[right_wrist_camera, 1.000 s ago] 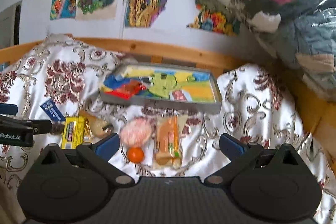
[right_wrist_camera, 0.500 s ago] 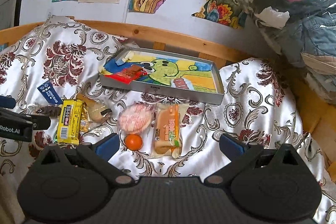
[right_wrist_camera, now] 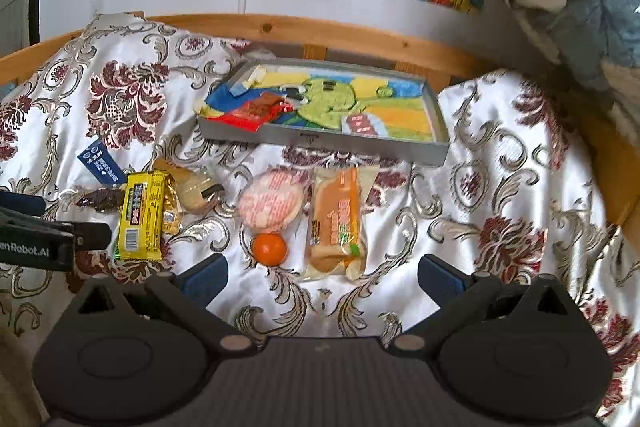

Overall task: Organize snacks
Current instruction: 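Withdraw both tools from the tray back over the remaining snacks, then grasp the wrapped bread loaf with the right gripper while the left gripper grasps the mandarin orange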

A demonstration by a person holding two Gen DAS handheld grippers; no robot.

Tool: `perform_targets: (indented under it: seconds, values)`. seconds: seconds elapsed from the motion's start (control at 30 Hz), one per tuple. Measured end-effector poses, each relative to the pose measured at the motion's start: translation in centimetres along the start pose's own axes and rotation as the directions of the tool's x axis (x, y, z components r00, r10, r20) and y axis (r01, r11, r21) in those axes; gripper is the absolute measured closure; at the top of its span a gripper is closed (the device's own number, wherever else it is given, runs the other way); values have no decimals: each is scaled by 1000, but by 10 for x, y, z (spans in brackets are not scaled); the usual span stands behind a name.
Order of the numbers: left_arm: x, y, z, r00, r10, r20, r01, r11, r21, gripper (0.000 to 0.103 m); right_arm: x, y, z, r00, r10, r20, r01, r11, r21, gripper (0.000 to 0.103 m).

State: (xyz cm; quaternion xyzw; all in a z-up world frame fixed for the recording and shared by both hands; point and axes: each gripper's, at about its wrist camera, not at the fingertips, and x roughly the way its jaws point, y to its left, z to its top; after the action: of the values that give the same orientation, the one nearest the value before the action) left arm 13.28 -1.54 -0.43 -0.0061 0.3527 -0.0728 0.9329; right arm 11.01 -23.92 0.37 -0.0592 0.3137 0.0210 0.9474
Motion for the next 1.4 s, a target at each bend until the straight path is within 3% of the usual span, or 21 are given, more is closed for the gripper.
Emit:
perform_targets:
  seconds: [0.23, 0.5, 0.67, 0.9, 1.03, 1.33, 1.4]
  values:
    - [18, -13, 6, 999, -24, -24, 25, 999, 39, 1, 23, -17, 10, 996, 46, -75, -45, 999, 18, 0]
    - [44, -38, 8, 995, -90, -46, 95, 987, 130, 1, 55, -35, 25, 993, 42, -109, -48, 997, -52, 0]
    - [63, -60, 9, 983, -178, -45, 184, 960, 210, 1, 79, -40, 30, 993, 67, -97, -76, 993, -92, 0]
    - [94, -92, 6, 957, -281, -69, 288, 902, 322, 1, 111, -40, 35, 988, 113, -109, -129, 980, -149, 0]
    - [113, -98, 6, 947, -313, -76, 321, 892, 319, 5, 126, -37, 31, 985, 114, -129, -138, 972, -190, 0]
    - [132, -101, 5, 931, -350, -100, 363, 870, 333, 13, 158, -44, 33, 969, 166, -183, -192, 972, -134, 14]
    - [137, -100, 4, 928, -355, -115, 373, 870, 322, 15, 161, -44, 33, 967, 166, -194, -193, 972, -132, 24]
